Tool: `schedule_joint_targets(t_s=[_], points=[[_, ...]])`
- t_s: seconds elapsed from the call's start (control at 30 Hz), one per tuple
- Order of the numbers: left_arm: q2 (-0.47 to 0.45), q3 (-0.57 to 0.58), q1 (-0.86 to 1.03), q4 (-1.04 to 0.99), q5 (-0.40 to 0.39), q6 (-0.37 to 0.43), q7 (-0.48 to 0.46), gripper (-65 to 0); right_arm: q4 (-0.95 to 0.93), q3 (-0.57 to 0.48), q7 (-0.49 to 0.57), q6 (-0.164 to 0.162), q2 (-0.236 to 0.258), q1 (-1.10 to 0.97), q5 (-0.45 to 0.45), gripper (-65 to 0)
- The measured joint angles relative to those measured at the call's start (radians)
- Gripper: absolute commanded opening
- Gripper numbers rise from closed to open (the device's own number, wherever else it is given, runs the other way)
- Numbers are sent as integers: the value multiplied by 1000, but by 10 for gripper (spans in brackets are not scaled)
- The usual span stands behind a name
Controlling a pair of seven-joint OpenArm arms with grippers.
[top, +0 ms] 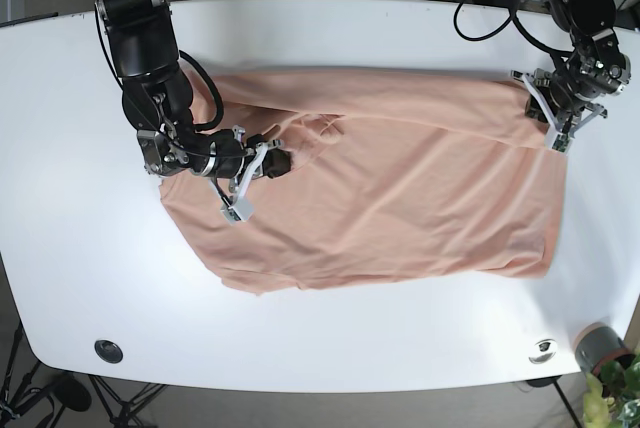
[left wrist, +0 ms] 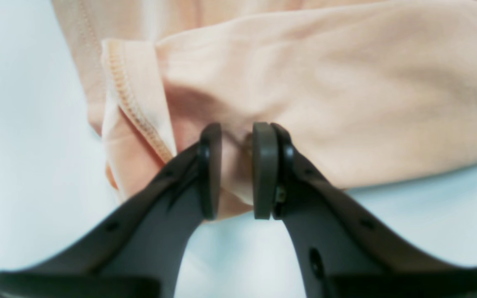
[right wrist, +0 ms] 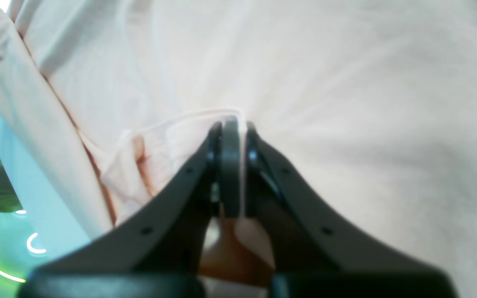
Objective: Fold the T-shirt properly
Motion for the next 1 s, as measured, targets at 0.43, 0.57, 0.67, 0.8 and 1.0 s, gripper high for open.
schedule_joint_targets(t_s=[0.43,0.57,0.67,0.8,1.0], points=[[-1,17,0,0,1,0,0,-543,166,0,-18,-2,8,-4,-2,-650],[0,25,0,0,0,0,0,-543,164,-1,-26,-3,11,17,-8,-650],[-1,25,1,0,0,0,0,-543,164,-1,-21,-3,12,40,-7,-650],[-1,25,2,0,0,0,0,-543,149,-1,-18,1,10,75,-1,-650],[-1,25,4,0,0,0,0,-543,77,-1,-15,0,11,113,-8,-650]])
